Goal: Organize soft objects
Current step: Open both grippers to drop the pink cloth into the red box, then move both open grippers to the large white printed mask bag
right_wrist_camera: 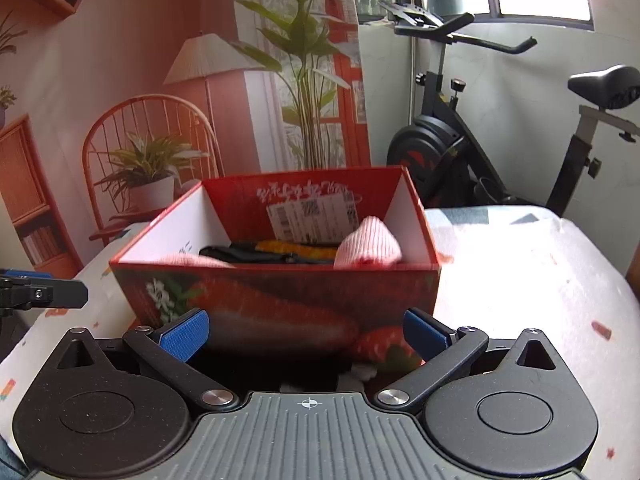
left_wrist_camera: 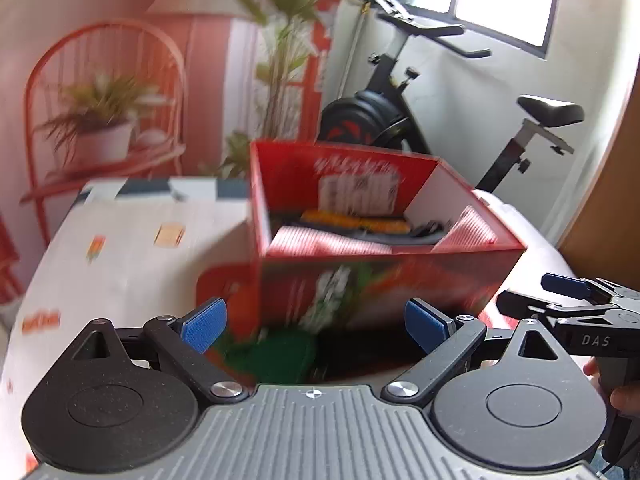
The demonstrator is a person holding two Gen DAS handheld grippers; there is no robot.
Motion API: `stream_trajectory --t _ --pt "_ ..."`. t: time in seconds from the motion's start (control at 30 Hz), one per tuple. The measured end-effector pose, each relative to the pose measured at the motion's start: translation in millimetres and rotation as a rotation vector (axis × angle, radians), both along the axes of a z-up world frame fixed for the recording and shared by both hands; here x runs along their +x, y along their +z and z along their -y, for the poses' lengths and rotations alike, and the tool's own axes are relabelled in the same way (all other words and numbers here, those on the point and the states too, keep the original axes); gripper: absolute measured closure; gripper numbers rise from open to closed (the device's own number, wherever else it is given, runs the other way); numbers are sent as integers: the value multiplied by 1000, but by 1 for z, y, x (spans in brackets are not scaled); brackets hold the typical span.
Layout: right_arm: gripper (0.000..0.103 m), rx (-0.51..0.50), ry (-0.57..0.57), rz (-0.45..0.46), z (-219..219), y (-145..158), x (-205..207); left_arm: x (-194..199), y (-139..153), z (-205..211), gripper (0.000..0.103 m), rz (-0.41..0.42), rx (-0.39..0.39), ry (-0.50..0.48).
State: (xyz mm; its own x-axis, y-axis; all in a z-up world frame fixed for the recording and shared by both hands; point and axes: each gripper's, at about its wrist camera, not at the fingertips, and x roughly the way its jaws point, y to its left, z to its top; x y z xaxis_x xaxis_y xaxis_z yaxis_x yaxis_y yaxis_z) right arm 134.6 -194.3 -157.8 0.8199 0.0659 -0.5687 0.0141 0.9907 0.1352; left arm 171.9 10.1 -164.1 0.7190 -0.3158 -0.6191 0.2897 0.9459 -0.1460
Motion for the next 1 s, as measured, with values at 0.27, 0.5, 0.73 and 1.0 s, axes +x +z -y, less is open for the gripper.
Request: stream_trajectory --t 0.27,0.5,0.73,1.0 --pt "0 23 1 -116 -13 -48 -15 -8 -49 -21 6 -123 -35 73" --pt "1 -3 31 -189 -28 -76 -24 -12 -76 -23 6 -185 -34 84" --pt "0 66 22 -243 -17 -96 -28 -15 -93 -21 6 -222 -16 71" --pt "0 72 31 -223 -15 -99 -32 -17 -103 -19 6 -230 -14 58"
